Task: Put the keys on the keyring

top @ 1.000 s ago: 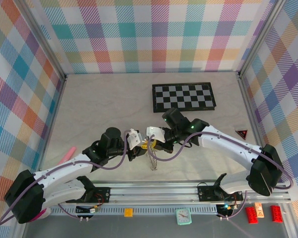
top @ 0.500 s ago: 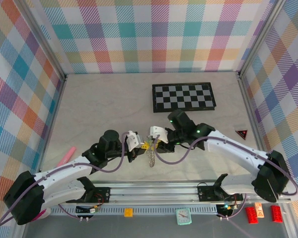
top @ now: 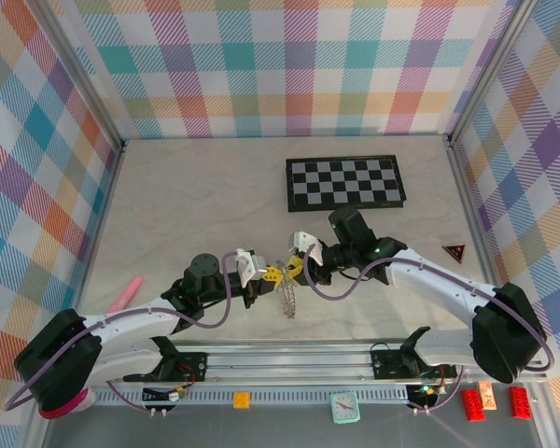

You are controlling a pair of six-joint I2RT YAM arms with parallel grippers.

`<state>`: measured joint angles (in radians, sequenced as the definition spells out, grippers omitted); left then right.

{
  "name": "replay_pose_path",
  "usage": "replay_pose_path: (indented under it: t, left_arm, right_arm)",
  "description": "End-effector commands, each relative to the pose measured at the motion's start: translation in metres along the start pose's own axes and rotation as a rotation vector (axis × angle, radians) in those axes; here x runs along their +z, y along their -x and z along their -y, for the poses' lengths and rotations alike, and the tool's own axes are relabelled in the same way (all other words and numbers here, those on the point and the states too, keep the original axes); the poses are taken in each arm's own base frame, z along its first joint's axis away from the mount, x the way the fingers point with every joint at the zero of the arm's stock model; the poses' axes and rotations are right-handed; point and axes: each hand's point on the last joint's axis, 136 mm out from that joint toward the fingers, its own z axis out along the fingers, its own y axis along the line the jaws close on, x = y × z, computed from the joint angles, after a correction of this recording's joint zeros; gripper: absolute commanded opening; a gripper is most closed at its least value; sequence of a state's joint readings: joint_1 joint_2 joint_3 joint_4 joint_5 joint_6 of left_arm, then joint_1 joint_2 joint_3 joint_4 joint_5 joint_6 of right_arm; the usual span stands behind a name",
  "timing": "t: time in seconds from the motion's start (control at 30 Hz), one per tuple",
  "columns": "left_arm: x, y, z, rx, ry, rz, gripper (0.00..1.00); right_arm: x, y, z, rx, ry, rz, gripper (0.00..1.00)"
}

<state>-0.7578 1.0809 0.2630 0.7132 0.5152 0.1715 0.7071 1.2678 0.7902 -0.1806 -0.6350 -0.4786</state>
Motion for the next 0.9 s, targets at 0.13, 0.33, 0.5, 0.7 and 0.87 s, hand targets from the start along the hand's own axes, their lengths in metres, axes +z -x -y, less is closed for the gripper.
replay_pose_path:
  t: [0.13, 0.33, 0.5, 0.7, 0.87]
  left_arm:
    - [-0.002, 0.018, 0.008, 0.044, -0.041, 0.081, 0.0]
    - [-0.002, 0.019, 0.009, 0.046, -0.049, 0.079, 0.0]
    - [-0.002, 0.02, 0.01, 0.049, -0.052, 0.082, 0.0]
    - [-0.002, 0.023, 0.01, 0.05, -0.05, 0.09, 0.0]
    - [-0.003, 0.023, -0.003, 0.037, 0.026, 0.062, 0.23]
  right_arm:
    - [0.002, 0.001, -0.003, 0.005, 0.032, 0.037, 0.24]
    - [-0.002, 0.006, -0.007, 0.004, 0.039, 0.051, 0.25]
    - [0.001, 0.002, -0.006, 0.016, 0.05, 0.033, 0.22]
    - [0.004, 0.007, -0.009, 0.033, 0.098, 0.051, 0.07]
    - [-0.002, 0.015, -0.009, 0.014, 0.092, 0.037, 0.0]
